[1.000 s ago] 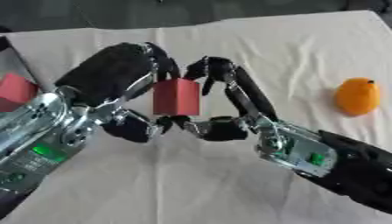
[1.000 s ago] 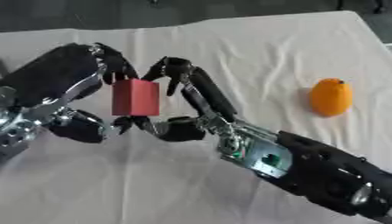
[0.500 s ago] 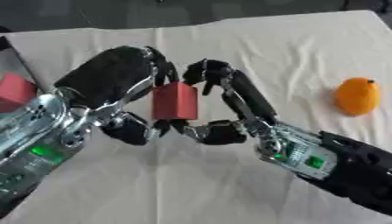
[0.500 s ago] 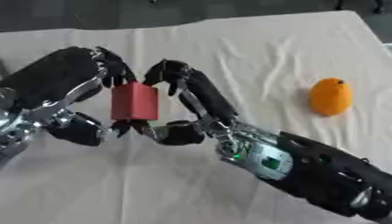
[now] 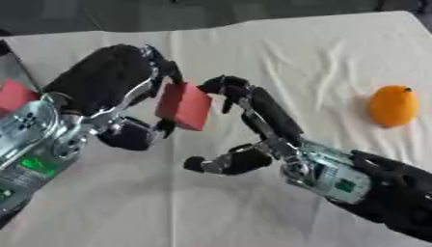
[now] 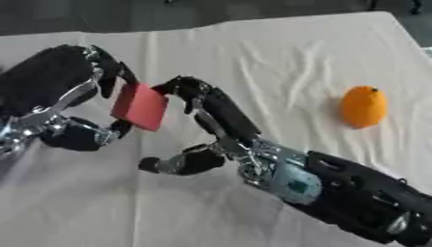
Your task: Pick up the objects with one hand, pass them to the other hand, and then place them into the box on the other side of the table.
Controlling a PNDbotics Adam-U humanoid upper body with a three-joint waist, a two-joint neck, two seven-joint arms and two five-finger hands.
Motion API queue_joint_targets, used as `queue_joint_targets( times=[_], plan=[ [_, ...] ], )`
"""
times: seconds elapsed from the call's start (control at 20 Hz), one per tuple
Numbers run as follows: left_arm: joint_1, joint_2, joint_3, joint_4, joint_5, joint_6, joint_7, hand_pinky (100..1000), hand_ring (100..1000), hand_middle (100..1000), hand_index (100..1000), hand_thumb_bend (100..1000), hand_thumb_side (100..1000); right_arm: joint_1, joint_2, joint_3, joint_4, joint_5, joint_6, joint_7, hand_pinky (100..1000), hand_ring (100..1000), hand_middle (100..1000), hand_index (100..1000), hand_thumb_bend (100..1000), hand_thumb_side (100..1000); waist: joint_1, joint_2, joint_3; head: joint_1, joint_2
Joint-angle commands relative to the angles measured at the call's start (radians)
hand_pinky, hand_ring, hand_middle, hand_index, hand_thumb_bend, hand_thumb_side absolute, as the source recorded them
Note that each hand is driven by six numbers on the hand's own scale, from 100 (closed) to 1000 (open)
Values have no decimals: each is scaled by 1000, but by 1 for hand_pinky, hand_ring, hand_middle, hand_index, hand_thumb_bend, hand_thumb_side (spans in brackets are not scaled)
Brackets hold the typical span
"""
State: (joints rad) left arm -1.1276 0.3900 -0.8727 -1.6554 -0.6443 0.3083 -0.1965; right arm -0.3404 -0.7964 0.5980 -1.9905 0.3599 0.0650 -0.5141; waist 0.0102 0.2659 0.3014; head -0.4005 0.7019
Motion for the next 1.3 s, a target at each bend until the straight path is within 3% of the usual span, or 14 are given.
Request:
queue_joint_targets(
  times=[0.05,0.45,0.7,1.3],
  plan=[
    [-15,29,26,-9,0,3,13,730,525,364,446,350,100,-1,-12,-2,-10,10,6,-5,466,822,696,794,721,416,9,-16,0,-6,-1],
    [-14,24,18,-9,22,0,20,742,521,352,436,320,100,3,-9,5,-10,14,6,-15,466,822,695,798,717,418,7,-14,-1,-7,2],
    [-14,26,14,-15,31,-3,9,745,520,345,432,323,100,3,-12,4,-10,14,22,-22,479,837,710,852,728,418,10,-15,-1,-8,2],
    [-10,55,5,-43,32,-18,-36,742,529,341,431,349,102,9,-13,6,-10,30,113,-69,477,840,712,892,734,428,12,-16,-1,-10,4]
  ],
)
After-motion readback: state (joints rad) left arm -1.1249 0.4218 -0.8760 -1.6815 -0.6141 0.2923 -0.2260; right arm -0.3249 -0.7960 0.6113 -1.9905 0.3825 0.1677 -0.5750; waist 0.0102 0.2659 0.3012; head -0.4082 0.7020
